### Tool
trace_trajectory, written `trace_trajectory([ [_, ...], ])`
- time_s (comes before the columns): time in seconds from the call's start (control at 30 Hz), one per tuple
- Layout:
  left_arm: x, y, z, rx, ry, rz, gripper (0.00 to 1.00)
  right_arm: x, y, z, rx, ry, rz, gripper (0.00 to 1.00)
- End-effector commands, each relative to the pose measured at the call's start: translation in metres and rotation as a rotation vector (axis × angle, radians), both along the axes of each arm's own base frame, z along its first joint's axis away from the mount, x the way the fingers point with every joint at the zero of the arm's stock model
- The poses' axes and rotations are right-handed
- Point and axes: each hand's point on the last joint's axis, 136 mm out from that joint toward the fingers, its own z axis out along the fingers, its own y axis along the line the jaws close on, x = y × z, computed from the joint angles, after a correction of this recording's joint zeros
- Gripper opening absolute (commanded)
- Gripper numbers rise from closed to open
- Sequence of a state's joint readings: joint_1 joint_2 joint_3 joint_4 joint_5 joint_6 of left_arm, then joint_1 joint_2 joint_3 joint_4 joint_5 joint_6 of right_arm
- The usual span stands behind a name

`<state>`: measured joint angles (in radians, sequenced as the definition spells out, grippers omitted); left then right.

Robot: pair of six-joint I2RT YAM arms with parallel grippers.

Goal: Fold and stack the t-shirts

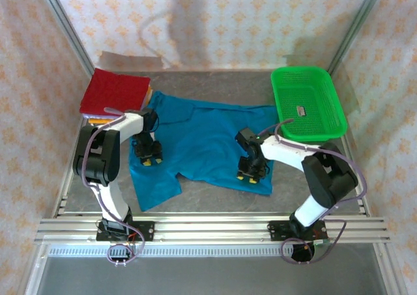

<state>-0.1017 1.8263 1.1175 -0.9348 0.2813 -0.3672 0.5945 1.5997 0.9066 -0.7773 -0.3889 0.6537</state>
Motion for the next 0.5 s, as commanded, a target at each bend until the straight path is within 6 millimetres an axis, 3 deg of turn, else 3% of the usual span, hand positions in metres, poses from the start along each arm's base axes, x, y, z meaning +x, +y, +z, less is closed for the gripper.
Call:
trace_trajectory([
  [0.0,-0.042,0.034,-0.018,0.147,0.140,0.008,0.38,0.012,-0.015,0.045,-0.058,-0.099,-0.017,0.38],
  [0.1,-0.049,0.039,-0.022,0.132,0.155,0.031,0.38,0.038,-0.032,0.070,-0.103,-0.196,-0.042,0.38],
  [0.17,-0.050,0.040,-0.023,0.120,0.153,0.043,0.38,0.058,-0.046,0.074,-0.130,-0.240,-0.058,0.38],
  [0.3,-0.045,0.040,-0.020,0.111,0.140,0.042,0.38,0.100,-0.079,0.074,-0.227,-0.315,-0.075,0.37],
  [0.47,-0.044,0.040,-0.019,0.103,0.139,0.046,0.38,0.137,-0.098,0.057,-0.224,-0.309,-0.103,0.35],
])
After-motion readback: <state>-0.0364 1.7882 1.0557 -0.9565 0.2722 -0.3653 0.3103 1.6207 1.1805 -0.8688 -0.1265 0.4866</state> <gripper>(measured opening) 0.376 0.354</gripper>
